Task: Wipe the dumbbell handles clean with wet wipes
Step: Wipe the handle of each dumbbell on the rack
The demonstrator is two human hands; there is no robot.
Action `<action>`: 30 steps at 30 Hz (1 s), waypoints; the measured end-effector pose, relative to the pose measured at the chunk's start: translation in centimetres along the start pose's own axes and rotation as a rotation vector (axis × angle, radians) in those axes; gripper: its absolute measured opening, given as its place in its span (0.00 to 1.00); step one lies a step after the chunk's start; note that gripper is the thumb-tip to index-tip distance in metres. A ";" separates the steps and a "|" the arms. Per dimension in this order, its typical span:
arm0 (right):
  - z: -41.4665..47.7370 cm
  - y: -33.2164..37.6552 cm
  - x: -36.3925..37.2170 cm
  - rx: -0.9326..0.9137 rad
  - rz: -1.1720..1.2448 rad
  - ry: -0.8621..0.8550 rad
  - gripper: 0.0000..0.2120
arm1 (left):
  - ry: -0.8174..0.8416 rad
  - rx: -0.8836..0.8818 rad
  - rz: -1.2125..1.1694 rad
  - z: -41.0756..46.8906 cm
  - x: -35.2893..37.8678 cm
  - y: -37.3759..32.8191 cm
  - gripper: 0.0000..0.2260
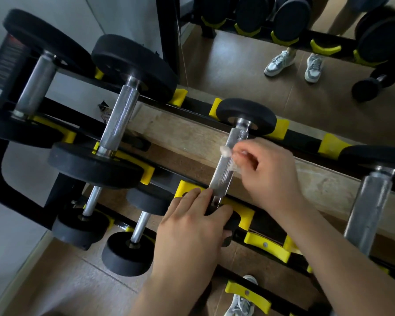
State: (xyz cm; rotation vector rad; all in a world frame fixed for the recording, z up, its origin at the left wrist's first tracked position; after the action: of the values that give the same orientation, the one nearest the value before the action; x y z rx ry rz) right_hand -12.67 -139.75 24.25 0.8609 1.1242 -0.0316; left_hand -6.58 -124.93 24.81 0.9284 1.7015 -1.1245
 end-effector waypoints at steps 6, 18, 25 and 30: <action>-2.6 1.5 1.6 -0.083 0.125 0.180 0.05 | -0.135 0.116 0.118 0.3 -1.0 -0.3 0.09; -2.2 0.0 1.4 0.439 0.931 0.127 0.06 | 0.060 0.173 -0.863 1.4 0.0 5.8 0.21; -2.3 -0.4 2.9 0.686 1.162 -0.113 0.11 | 0.109 0.126 -0.886 1.8 -0.2 6.0 0.22; -2.1 1.0 0.8 0.298 0.274 -0.197 0.07 | 0.050 0.144 -0.624 0.6 -1.3 5.0 0.19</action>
State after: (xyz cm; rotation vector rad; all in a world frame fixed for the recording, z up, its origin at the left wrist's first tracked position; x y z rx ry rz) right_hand -13.44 -137.42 23.87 1.2445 0.8203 -0.0573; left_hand -1.41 -124.05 24.46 0.5117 2.0400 -1.6533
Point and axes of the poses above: each hand's wrist, its own z-axis towards the middle knuckle, its own x-axis out of the palm, y = z × x, the point moved 4 cm from there along z, towards the middle knuckle, and after that the axes turned 10 degrees about y, right-handed, at the moved point
